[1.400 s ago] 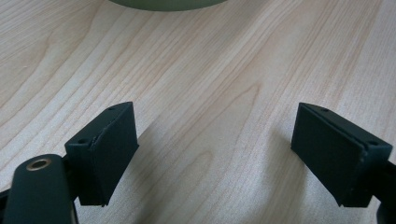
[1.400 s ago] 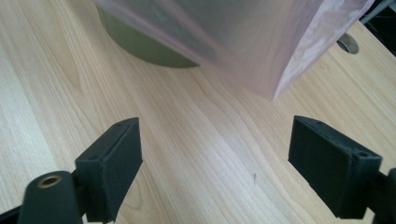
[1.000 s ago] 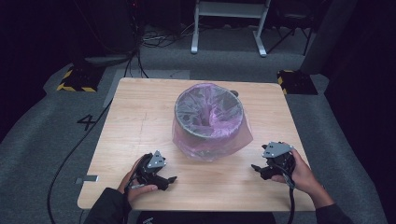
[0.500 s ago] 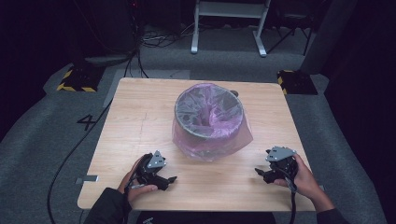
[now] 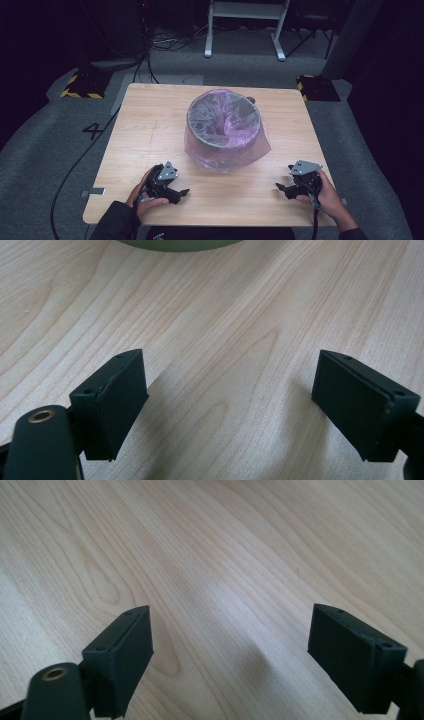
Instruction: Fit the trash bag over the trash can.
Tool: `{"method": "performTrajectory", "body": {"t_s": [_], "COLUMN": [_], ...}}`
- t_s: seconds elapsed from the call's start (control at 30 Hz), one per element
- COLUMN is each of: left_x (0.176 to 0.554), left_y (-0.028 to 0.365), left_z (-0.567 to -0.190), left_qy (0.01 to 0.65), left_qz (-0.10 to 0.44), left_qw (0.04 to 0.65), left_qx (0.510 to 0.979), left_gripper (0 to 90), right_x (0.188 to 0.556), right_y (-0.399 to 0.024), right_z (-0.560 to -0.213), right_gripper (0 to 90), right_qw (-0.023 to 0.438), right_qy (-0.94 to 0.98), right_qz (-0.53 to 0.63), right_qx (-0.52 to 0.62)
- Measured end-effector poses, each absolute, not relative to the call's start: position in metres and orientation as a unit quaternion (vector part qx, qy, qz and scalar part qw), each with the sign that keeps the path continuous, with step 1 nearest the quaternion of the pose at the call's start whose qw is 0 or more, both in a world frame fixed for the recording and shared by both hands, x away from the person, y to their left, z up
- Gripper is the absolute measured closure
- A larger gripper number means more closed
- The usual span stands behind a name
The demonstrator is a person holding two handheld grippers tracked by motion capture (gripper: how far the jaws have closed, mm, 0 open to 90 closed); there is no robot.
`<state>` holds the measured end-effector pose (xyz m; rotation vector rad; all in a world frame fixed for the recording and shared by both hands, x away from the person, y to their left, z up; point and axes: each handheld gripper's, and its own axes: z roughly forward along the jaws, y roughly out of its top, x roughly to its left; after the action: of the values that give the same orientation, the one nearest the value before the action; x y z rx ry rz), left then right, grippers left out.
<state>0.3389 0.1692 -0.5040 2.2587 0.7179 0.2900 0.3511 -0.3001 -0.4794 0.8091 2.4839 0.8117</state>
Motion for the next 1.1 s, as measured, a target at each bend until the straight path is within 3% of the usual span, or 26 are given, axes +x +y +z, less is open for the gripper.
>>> {"method": "performTrajectory", "body": {"t_s": [0.63,1.1], "left_x": [0.339,0.339], "left_y": [0.169,0.169], "left_z": [-0.504,-0.504], "left_qy": [0.28,0.279], "left_qz": [0.113,0.112], "left_qw": [0.368,0.368], "left_qx": [0.88,0.88], "left_gripper": [14.0,14.0], "right_x": [0.342,0.337], "right_y": [-0.332,-0.349], "right_z": [-0.504,-0.504], "right_gripper": [16.5,15.4], "right_qw": [0.167,0.176], "right_qy": [0.836,0.827], "right_qz": [0.37,0.365], "right_qx": [0.37,0.39]}}
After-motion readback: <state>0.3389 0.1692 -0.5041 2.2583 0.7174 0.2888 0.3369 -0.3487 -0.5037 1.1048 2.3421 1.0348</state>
